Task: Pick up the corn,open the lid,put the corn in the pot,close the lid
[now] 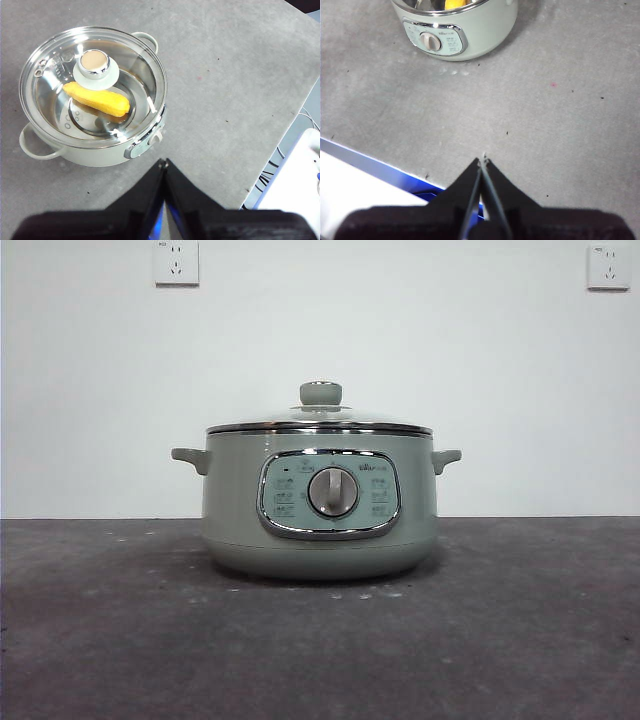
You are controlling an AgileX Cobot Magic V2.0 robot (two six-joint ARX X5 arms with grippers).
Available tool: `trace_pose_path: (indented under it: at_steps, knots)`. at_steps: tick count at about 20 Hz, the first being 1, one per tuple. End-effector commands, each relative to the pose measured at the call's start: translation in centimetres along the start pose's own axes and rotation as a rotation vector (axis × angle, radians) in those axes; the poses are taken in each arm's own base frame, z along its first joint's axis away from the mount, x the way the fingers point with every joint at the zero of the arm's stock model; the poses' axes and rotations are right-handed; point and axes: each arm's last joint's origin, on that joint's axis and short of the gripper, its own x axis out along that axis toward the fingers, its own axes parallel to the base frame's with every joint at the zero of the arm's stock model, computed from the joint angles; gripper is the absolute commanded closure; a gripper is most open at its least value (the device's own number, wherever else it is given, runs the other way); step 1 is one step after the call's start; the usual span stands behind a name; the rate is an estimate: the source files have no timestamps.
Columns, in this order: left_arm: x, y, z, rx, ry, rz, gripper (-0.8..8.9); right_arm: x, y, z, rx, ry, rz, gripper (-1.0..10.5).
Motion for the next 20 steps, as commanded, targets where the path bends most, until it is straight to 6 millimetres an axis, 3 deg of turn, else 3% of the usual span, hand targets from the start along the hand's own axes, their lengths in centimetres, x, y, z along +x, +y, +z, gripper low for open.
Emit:
trace_pose_path:
  at_steps: [1,5,8,11,13,15,20]
  knots:
    - [0.0,0.2,0.1,-0.027,-0.009,0.007,8.17,0.2,-0.1,-0.4,0.007,0.033,-0.010,9.5]
    - [-1.4,1.9,0.6,-0.010,-0.129,0.088,8.17,0.2,-0.1,-0.4,0.007,0.033,-0.010,9.5]
    - [-4.6,3.2,0.6,0.036,-0.302,0.181,8.17,0.2,-0.1,-0.4,0.007,0.033,-0.010,9.5]
    - [-7.6,3.2,-0.4,0.093,-0.437,0.237,8.17,0.2,-0.1,-0.4,0.007,0.033,-0.010,9.5]
    - [-8.9,3.3,-2.1,0.105,-0.492,0.314,8.17,0.2,-0.1,-0.3,0.007,0.034,-0.010,9.5]
    - [-9.0,3.5,-4.6,0.108,-0.526,0.391,8.17,0.2,-0.1,-0.3,0.007,0.034,-0.010,9.5]
    - [-5.0,4.0,-13.1,0.100,-0.592,0.551,8.17,0.2,-0.1,-0.3,0.007,0.034,-0.011,9.5]
